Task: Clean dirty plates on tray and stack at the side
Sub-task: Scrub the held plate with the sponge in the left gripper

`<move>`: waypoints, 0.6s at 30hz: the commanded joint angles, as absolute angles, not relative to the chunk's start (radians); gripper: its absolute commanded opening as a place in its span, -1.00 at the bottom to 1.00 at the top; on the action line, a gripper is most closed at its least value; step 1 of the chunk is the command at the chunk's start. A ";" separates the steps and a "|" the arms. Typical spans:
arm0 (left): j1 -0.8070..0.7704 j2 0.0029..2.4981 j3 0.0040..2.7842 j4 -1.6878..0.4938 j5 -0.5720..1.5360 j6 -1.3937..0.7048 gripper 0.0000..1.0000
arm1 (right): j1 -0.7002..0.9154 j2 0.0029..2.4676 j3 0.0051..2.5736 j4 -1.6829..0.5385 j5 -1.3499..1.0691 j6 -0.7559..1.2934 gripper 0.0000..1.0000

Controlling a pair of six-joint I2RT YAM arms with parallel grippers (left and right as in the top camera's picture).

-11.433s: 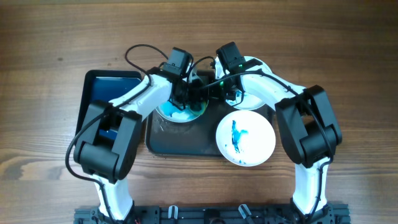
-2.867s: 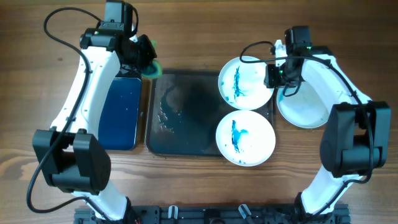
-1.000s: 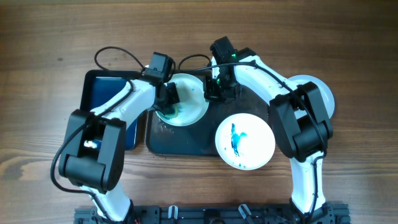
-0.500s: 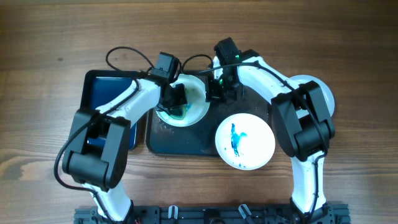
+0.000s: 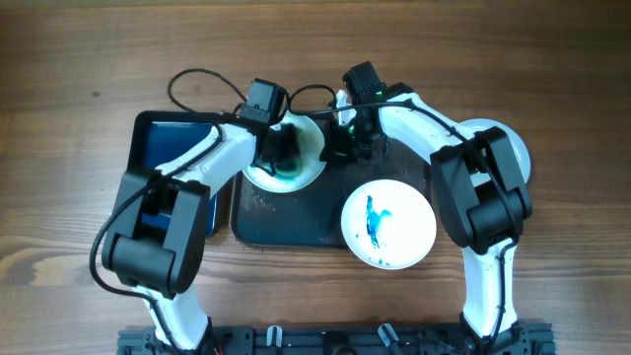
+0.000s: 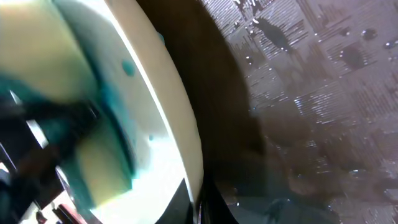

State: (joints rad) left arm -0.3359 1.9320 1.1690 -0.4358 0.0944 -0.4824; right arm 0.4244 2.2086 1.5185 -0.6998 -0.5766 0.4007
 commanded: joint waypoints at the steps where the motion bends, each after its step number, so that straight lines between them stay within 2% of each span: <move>1: -0.295 1.973 1.169 -0.437 -0.215 -0.585 -0.92 | 0.451 2.243 1.493 -0.723 -0.645 0.369 -0.91; 3: -0.307 1.973 1.169 -0.479 -0.157 -0.585 -0.92 | 0.451 2.243 1.493 -0.723 -0.645 0.368 -0.91; 4: -0.316 1.973 1.169 -0.527 -0.063 -0.578 -0.92 | 0.451 2.243 1.493 -0.725 -0.645 0.368 -0.92; 7: -0.343 1.973 1.169 -0.593 0.332 -0.261 -0.92 | 0.451 2.243 1.493 -0.725 -0.645 0.367 -0.91; 8: -0.354 1.973 1.169 -0.559 0.399 -0.178 -0.92 | 0.451 2.243 1.493 -0.724 -0.645 0.368 -0.91; 10: -0.361 1.973 1.169 -0.421 0.350 -0.165 -0.92 | 0.452 2.243 1.493 -0.721 -0.650 0.369 -0.91; 12: -0.361 1.973 1.169 -0.300 0.171 -0.237 -0.92 | 0.452 2.243 1.493 -0.726 -0.648 0.363 -0.92; 15: -0.361 1.977 1.169 -0.339 0.021 -0.278 -0.92 | 0.452 2.243 1.493 -0.729 -0.642 0.358 -0.91; 18: -0.348 1.996 1.140 -0.381 -0.029 -0.366 -0.92 | 0.452 2.243 1.493 -0.726 -0.642 0.359 -0.91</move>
